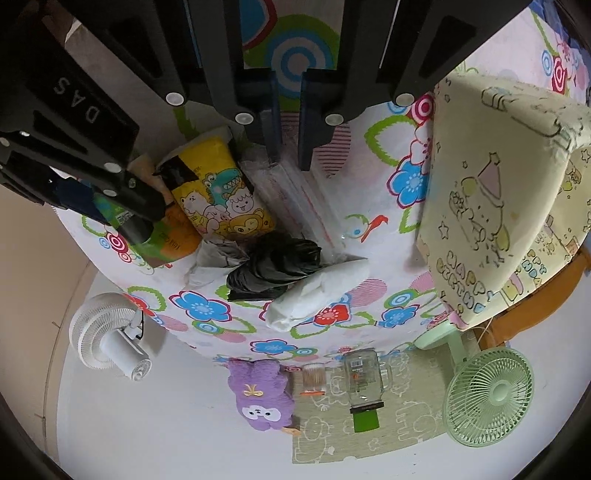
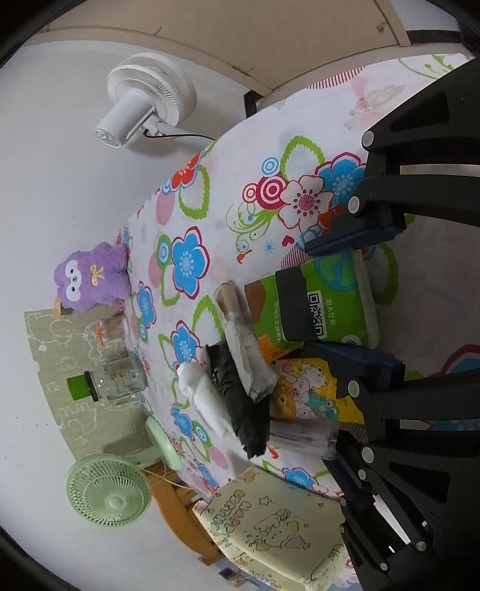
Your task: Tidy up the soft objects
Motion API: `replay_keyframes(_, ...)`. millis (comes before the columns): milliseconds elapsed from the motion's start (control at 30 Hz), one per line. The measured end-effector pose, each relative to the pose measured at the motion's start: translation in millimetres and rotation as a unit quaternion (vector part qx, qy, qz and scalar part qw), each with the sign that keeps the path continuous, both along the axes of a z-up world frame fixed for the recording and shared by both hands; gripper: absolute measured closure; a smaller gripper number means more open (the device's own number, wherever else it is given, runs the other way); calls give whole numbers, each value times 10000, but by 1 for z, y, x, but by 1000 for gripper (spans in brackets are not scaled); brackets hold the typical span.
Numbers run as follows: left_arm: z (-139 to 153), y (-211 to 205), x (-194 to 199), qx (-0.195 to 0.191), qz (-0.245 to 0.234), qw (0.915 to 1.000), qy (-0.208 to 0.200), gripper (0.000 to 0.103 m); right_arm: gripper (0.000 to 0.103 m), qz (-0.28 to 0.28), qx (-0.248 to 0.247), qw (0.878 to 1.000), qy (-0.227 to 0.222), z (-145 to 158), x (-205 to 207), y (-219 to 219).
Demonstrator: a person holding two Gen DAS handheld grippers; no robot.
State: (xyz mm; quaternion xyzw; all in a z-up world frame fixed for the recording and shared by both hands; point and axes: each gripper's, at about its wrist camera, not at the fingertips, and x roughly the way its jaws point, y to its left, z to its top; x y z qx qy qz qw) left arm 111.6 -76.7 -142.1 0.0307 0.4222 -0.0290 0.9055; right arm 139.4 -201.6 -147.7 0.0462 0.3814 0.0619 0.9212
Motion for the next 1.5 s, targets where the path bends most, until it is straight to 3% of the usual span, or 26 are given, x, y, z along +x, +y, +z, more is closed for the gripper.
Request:
replay_keyframes(800,37,10,-36,-53,17,9990,-442,101,54,145,47,9988,-460,42,-48,25)
replay_keyframes(1500,98,12,-63,-39,-108,9943,-1056,101,54,52,-11,9942,-1073,107,-84,27)
